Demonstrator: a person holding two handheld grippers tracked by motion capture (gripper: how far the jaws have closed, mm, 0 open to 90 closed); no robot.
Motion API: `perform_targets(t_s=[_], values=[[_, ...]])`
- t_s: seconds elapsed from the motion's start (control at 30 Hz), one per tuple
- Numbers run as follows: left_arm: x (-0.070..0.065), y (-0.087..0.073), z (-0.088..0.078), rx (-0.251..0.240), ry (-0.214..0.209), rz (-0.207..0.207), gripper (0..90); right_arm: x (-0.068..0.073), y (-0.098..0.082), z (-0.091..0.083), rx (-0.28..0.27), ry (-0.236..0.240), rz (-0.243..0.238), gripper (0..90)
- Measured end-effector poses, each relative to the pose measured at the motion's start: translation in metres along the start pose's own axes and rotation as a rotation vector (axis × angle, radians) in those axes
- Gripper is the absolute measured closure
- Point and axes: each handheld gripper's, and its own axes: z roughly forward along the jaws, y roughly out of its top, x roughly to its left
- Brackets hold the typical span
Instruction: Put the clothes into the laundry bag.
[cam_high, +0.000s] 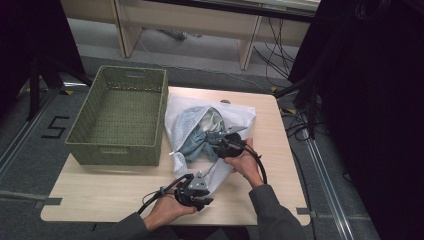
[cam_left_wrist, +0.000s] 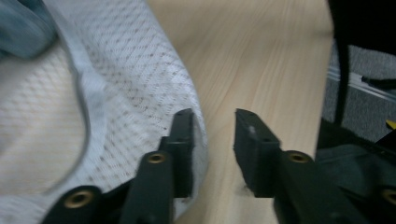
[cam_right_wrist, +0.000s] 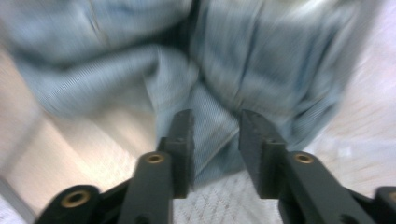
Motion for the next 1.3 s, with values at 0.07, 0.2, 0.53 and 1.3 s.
perform_targets(t_s=[0.07,0.2,0.53,1.3], values=[[-0.001,0.002,-0.014,-0.013,0.006,-0.004,58.4,-0.005,0.008,-0.012,-0.015,-0.014,0.006,58.5],[0.001,-0.004,-0.042,-0.028,0.050,-0.020,49.1,-0.018,0.021,-0.019,-0.121,-0.086,0.004,58.9],[0.025,-0.029,-0.082,-0.002,0.155,-0.085,41.2,-0.039,0.049,0.000,-0.158,-0.166,0.039,68.8],[0.035,-0.041,-0.093,0.026,0.171,-0.100,39.6,-0.037,0.091,0.029,-0.080,-0.135,-0.037,84.7]])
